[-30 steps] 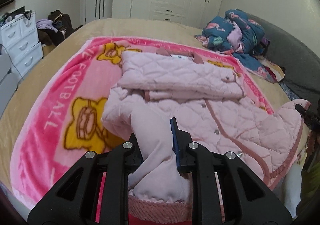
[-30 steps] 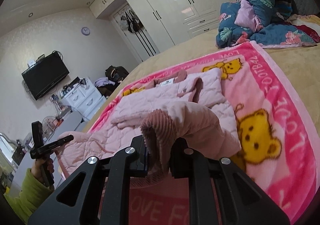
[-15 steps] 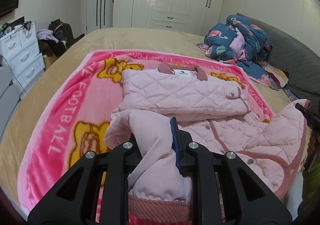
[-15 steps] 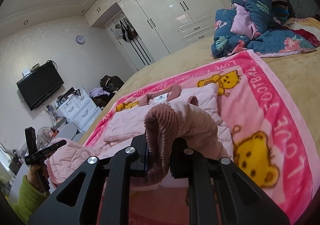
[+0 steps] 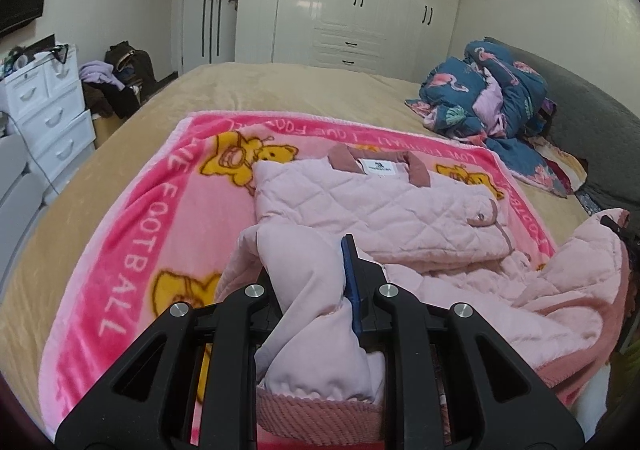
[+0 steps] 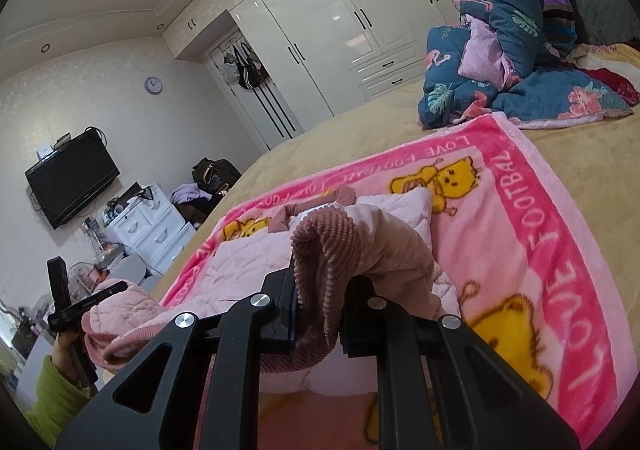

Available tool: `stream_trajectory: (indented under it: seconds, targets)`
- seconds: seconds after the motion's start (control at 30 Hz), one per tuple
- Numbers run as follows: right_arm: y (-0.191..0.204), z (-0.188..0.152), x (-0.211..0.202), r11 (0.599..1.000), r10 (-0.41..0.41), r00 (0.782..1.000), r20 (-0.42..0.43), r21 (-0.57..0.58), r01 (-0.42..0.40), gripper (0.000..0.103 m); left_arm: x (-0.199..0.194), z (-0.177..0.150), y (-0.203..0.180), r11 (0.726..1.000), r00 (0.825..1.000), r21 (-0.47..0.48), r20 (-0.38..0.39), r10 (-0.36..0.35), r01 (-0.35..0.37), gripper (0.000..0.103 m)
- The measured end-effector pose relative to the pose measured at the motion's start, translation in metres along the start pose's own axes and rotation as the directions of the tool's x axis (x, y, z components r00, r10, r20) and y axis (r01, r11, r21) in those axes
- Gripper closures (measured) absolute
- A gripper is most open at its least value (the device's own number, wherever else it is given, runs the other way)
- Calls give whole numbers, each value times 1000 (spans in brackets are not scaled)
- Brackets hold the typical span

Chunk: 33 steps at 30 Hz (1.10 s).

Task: Fold large clothes
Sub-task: 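Lift the hem with both tools and fold it toward the collar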

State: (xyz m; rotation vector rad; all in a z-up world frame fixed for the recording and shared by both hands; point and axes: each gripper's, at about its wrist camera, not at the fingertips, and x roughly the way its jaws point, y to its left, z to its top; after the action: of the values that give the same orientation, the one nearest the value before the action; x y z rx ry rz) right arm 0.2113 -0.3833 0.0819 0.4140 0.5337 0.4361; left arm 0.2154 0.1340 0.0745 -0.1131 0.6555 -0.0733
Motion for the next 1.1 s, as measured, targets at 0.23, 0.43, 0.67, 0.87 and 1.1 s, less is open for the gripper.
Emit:
stream_trajectory:
  seconds: [0.23,0.43,0.67,0.87,1.1]
  targets:
    - [2,24,15,1000,-11,999,40,-28,12,89,10,20,9,1000,999,-21,23,22,-22,89]
    - [5,46,32,998,-26,999,41,-58,28,89,20,35,9,999,999,-13,17,48,-47,89]
    - [3,67,60,995,-42,999,21,-86,43,90,36,47,9,996,996,10,10,87,-87,89]
    - [-5,77,83,994,-65,998,3,-84,65,89,54,50,13,993,993,-2,26,116,-116,88]
    - [-17,82,117,991,-107,994,-22,-89,105,89,80,53,22,991,992,-49,27,126,-125,87]
